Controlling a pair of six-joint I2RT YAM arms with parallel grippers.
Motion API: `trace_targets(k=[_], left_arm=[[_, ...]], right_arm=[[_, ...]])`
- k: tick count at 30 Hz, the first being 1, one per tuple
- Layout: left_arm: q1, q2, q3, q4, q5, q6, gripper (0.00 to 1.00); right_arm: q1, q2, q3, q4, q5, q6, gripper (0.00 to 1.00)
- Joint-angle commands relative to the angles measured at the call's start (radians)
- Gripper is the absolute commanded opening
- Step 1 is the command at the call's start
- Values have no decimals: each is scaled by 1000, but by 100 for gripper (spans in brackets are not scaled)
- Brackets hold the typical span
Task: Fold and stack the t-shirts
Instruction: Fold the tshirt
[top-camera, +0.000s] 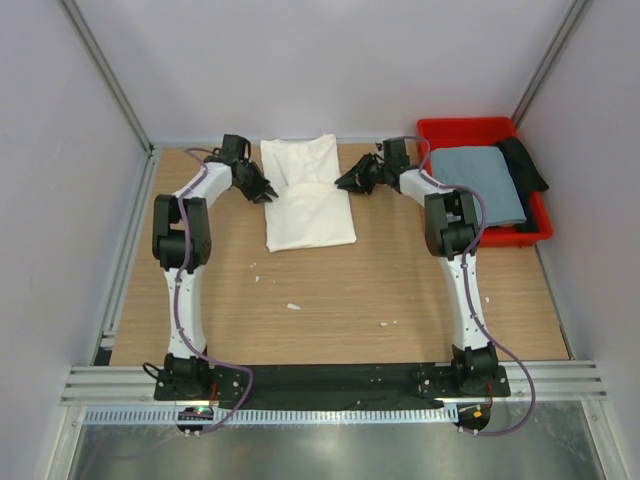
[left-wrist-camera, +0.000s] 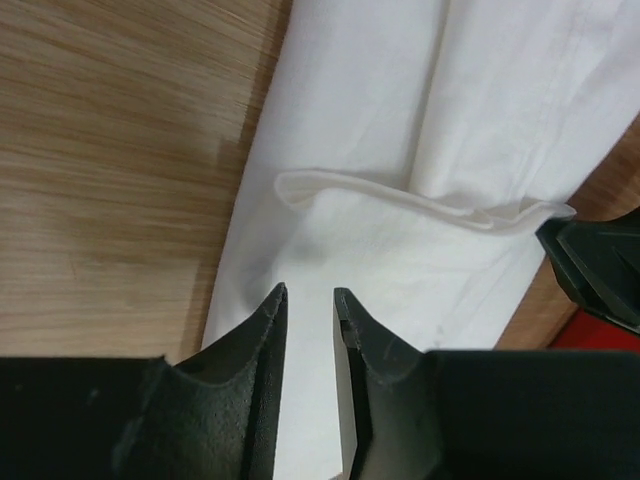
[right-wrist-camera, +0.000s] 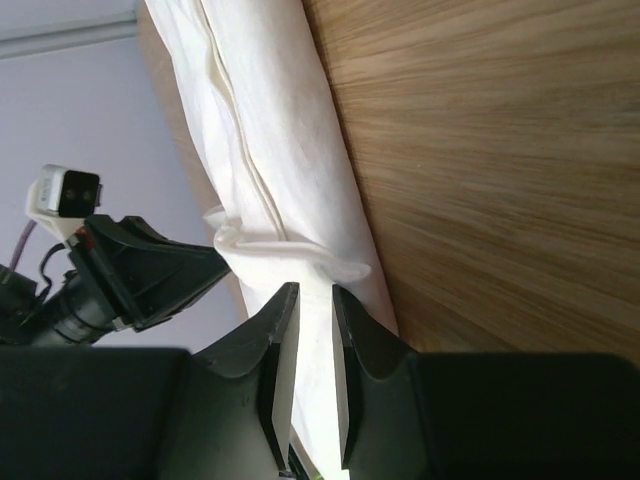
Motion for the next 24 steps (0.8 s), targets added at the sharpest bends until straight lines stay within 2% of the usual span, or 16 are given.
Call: trace_targets(k=[1,6,7,11,14,18,24], left_arm=[[5,-139,-5,-36,59,9,27],[-17,-280,-183,21,148,-24,24],[-29,-294,-260,48,166,-29,22],[-38,-328,-409,114,204,-50,17],[-38,-308,-463,140,226,-46,15],[-37,-271,-487,154,231,-15,14],[-35,-248,-554,131,197,20,11]], right_arm=[[-6,-108,90,-133,23,-110,27],[16,-214,78,-280,52,-199,36],[24,-243,70,-301,52,-215,37],[82,-306,-25,-386,23,-328,37],[132,-323,-152,-352,-40,-365,28],[177,-308,-218,-322,-98,-391,11],[151,-283,-370,-273,-97,-440,8]])
